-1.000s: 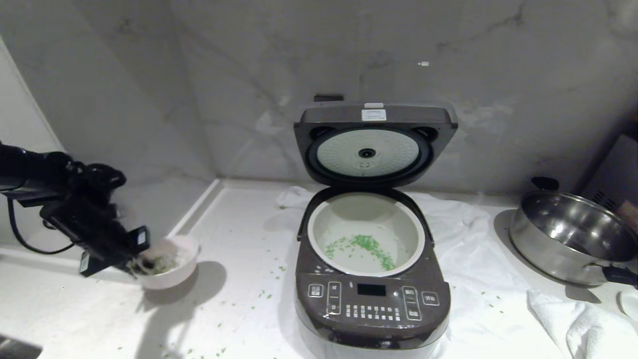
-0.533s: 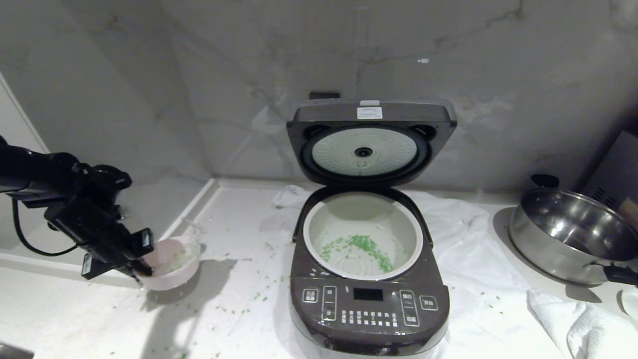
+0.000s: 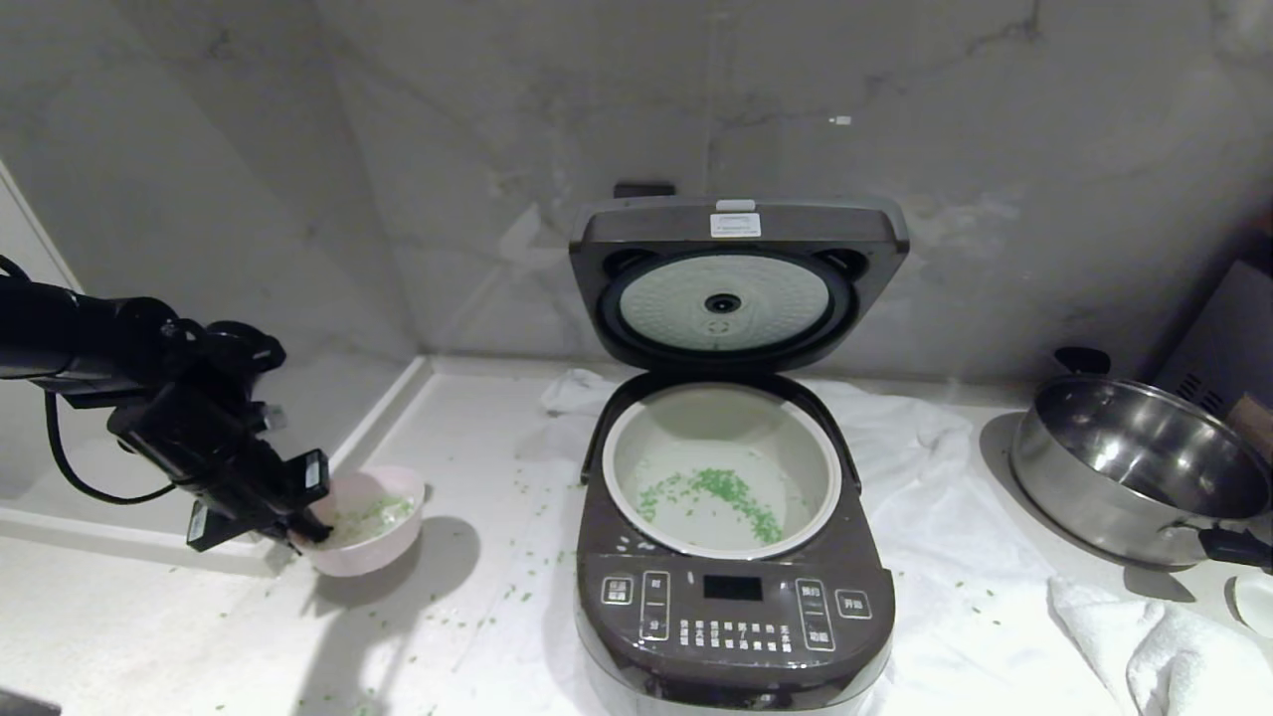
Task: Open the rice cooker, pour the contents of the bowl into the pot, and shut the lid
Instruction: Pour the water from the bowl into the rice cooker
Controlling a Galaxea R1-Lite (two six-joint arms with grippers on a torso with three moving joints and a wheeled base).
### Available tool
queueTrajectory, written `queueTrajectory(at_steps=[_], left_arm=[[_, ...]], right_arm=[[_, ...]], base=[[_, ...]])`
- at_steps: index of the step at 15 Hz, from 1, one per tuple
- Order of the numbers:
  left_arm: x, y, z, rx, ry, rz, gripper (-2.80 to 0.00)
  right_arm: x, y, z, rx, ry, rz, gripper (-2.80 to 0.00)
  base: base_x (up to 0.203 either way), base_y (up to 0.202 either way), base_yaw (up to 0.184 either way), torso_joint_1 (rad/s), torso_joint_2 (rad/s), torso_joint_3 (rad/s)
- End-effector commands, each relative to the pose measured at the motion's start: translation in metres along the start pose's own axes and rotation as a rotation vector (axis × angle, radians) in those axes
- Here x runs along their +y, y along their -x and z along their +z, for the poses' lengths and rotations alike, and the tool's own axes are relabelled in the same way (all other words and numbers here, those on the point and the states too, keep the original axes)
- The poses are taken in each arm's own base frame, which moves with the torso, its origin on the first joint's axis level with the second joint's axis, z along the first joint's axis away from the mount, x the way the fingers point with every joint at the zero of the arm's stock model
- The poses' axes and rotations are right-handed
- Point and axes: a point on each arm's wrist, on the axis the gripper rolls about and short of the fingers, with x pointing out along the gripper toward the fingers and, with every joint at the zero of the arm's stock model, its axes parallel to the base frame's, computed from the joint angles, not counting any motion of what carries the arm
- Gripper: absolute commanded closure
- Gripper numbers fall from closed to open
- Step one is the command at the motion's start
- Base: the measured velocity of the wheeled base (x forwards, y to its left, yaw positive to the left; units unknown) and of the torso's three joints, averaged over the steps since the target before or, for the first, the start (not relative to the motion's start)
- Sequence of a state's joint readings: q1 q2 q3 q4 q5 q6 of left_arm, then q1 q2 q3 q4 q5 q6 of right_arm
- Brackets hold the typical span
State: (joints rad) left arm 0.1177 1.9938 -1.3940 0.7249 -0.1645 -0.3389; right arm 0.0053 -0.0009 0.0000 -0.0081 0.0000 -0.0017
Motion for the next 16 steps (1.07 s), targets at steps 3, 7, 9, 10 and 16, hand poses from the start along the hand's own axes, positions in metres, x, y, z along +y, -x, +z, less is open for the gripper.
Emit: queueTrajectory(at_steps=[3,7,9,10,16], left_arm=[[-0.010,0.010,-0.005,-0.020,-0.024,-0.018,0.00],[-0.035,0.031,-0.017,-0.070,-0.084,-0.062,0.00],[-0.051,0.040,-0.024,-0.092,-0.114,-0.091,0.00],[-0.058,0.043,-0.027,-0.100,-0.126,-0.103,0.00],[-0.098,0.068,-0.036,-0.115,-0.189,-0.157,0.00]], right_arm=[[0.000,0.000,0.000,0.003,0.001,0.001,0.00],[0.000,0.000,0.000,0.001,0.003,0.001,0.00],[0.000,0.000,0.000,0.003,0.001,0.001,0.00],[0.000,0.000,0.000,0.003,0.001,0.001,0.00],[0.000,0.000,0.000,0.002,0.001,0.001,0.00]], base=[[0.000,0.000,0.000,0.000,0.00,0.000],[0.000,0.000,0.000,0.000,0.00,0.000],[0.000,0.000,0.000,0.000,0.00,0.000],[0.000,0.000,0.000,0.000,0.00,0.000],[0.000,0.000,0.000,0.000,0.00,0.000]])
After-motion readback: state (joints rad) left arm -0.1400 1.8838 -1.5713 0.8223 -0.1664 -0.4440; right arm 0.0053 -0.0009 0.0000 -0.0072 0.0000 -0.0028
